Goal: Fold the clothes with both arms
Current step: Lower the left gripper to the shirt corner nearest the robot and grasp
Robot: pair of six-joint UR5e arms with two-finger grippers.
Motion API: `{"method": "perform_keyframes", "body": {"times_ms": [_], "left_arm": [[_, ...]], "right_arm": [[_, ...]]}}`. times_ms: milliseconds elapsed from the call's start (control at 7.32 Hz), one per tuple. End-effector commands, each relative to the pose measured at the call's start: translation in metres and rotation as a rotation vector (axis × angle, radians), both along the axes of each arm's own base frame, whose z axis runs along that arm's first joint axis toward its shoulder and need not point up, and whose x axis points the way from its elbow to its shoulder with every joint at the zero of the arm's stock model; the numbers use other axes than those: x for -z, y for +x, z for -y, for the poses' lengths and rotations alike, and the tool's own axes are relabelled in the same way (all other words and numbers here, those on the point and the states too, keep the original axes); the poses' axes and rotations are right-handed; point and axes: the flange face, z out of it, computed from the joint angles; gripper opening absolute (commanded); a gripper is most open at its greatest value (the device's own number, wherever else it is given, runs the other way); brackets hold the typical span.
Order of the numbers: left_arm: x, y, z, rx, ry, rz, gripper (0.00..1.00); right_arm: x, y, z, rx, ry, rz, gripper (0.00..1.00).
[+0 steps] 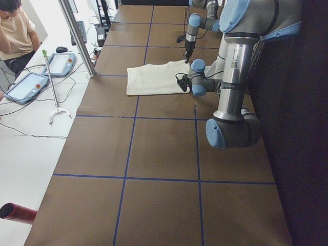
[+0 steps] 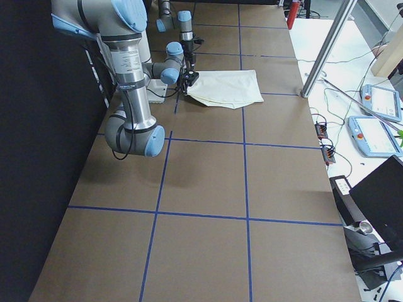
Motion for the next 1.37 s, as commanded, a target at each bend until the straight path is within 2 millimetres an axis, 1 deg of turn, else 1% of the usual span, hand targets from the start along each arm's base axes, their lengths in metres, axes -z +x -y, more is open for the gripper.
{"method": "perform_keyframes", "body": {"times_ms": [0,137,273,547,820,956,1093,1230], "left_arm": [[-0.004,0.010,-0.016,-0.019,-0.004,0.013,0.64],[-0.004,0.011,-0.017,-0.022,-0.004,0.013,0.58],[-0.007,0.014,-0.024,-0.036,-0.005,0.021,0.54],[-0.008,0.014,-0.026,-0.039,-0.006,0.025,0.52],[-0.004,0.023,-0.037,-0.062,-0.008,0.039,0.51],[-0.005,0.023,-0.038,-0.064,-0.007,0.041,0.51],[-0.004,0.024,-0.038,-0.064,-0.008,0.039,0.44],[-0.004,0.024,-0.038,-0.064,-0.008,0.039,0.23]], "right_arm": [[0.000,0.000,0.000,-0.001,0.000,0.000,0.00],[0.001,0.000,0.000,0.000,-0.001,0.002,0.00],[0.000,0.000,0.000,-0.001,0.000,0.000,0.00],[0.001,0.000,0.000,0.001,0.000,0.003,0.00],[0.001,0.000,0.000,0.001,0.000,0.002,0.00],[0.001,0.000,0.000,0.001,0.000,0.002,0.00],[0.001,0.000,0.000,0.001,0.000,0.002,0.00],[0.000,0.000,0.000,0.001,0.000,0.000,0.00]]}}
